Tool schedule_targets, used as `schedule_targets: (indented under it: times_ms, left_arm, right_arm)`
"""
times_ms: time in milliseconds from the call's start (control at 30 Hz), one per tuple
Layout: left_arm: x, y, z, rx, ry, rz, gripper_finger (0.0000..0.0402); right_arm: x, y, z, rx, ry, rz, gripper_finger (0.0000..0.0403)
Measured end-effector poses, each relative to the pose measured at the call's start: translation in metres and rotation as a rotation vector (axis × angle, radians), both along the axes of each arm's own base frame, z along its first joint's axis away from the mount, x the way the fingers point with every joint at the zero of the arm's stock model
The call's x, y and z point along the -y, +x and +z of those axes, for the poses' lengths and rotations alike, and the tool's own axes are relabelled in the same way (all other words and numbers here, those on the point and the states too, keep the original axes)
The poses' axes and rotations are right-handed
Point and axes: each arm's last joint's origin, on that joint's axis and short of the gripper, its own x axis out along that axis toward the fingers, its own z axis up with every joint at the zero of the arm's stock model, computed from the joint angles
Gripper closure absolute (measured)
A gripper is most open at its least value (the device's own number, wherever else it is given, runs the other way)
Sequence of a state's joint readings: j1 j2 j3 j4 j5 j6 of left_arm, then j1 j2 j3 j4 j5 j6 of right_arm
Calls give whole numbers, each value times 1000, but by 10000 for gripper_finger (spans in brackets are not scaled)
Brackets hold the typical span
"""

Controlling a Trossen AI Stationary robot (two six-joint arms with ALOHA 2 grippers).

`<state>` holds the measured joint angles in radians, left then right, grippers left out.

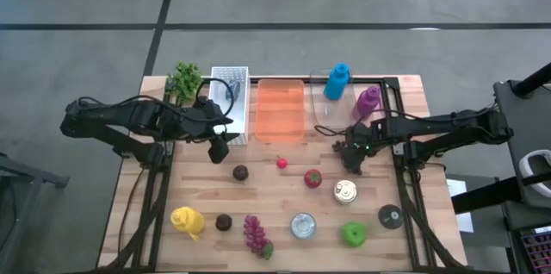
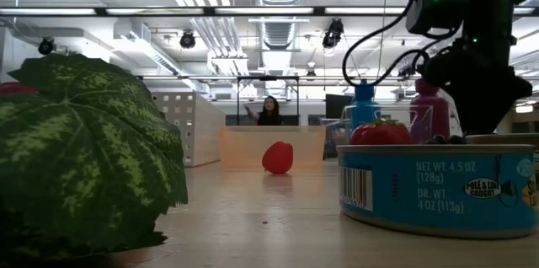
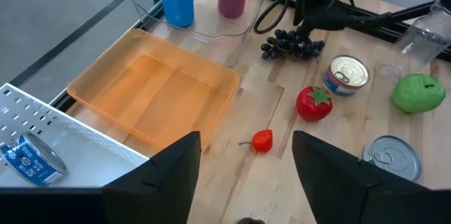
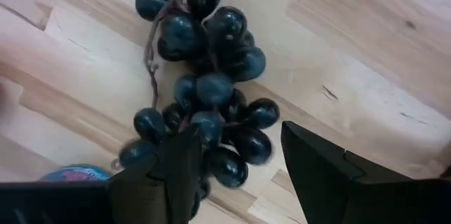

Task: Pick & Place Food Item
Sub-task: Put the top grapes into the orange bin

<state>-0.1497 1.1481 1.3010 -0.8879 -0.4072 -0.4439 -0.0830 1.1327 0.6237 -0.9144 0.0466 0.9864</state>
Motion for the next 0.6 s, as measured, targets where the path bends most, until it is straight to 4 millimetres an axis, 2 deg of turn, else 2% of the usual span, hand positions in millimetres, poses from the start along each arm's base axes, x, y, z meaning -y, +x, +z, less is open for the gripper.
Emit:
schedule_targets:
  times_ms: [267,600]
  left_arm:
    - [0,0,0,-1,-1,-3,173]
    - [0,0,0,-1,-1,-3,157]
  right_arm:
    - [0,4,-4,55,-5,7,223]
    - [-1,9,3,96,38,31,246]
